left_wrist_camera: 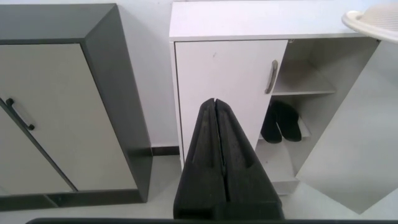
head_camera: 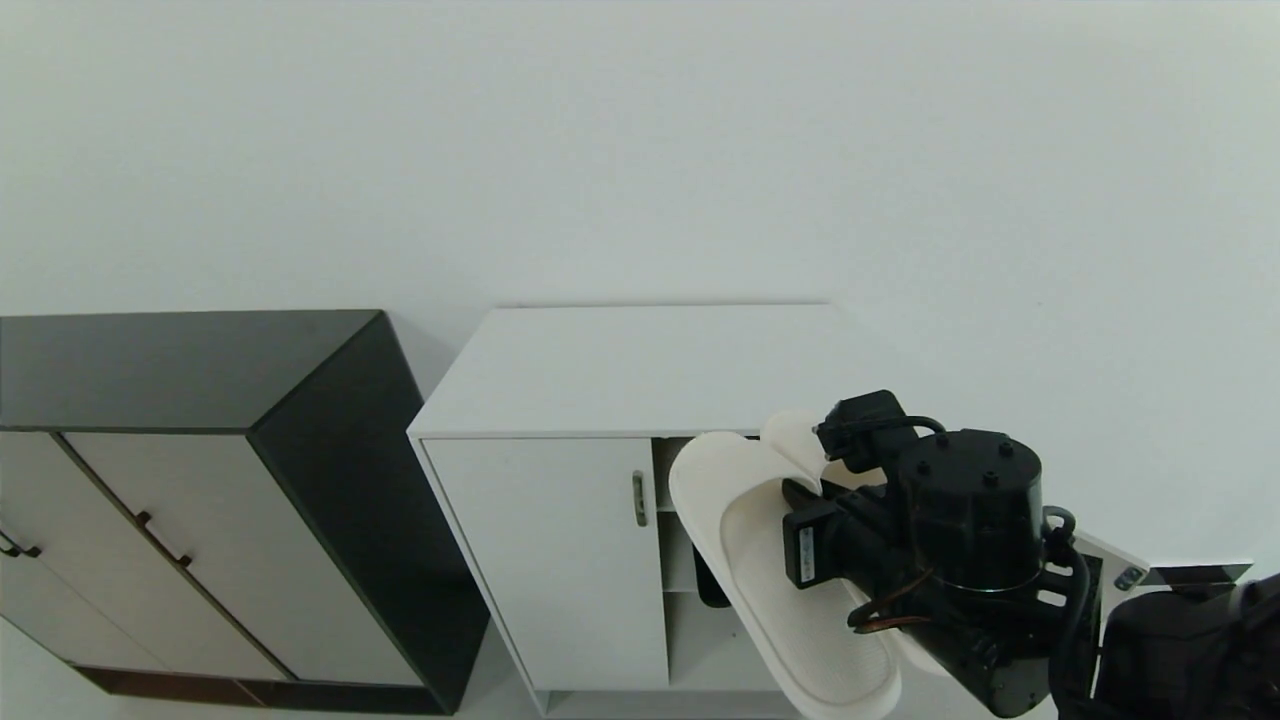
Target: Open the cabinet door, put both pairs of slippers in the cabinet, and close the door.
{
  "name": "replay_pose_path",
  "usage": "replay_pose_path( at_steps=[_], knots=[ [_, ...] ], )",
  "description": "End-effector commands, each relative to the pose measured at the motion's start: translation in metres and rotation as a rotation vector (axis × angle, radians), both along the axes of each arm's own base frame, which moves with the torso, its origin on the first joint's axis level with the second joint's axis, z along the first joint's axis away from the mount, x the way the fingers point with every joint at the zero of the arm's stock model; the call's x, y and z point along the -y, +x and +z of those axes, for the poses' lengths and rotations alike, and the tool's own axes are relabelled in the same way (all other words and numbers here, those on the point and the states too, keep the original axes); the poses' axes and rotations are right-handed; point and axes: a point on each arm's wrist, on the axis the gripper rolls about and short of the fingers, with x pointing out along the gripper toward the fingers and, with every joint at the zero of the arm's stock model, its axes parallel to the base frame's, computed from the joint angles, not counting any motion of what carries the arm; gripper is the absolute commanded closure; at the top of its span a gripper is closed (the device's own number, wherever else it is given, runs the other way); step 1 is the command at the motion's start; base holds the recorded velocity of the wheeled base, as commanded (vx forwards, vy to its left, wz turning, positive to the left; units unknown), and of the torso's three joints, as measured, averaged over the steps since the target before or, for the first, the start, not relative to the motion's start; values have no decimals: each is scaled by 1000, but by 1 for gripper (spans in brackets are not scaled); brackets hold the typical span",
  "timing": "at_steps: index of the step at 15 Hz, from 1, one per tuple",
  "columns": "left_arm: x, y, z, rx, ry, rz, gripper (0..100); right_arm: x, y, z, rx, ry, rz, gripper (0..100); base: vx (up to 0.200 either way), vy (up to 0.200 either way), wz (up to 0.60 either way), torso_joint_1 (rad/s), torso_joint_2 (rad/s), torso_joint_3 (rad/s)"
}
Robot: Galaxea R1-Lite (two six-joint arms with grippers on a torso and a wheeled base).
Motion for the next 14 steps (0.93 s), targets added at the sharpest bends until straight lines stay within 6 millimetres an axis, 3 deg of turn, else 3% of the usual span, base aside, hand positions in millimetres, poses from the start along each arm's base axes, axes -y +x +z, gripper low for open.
replay_pose_path(
  at_steps=[1,9,14],
  knots=[
    [0,0,0,-1,0,-1,100,-1,-1,-2,-5,-4,4,100,0,0,0,-159,354,183],
    [0,0,0,-1,0,0,100,-6,-14,-8,-11,-20,41,100,0,0,0,-185,439,242],
    [0,0,0,-1,-1,-1,100,-5,-3,-19,-21,-38,13,100,0,0,0,-226,550,321]
  ],
)
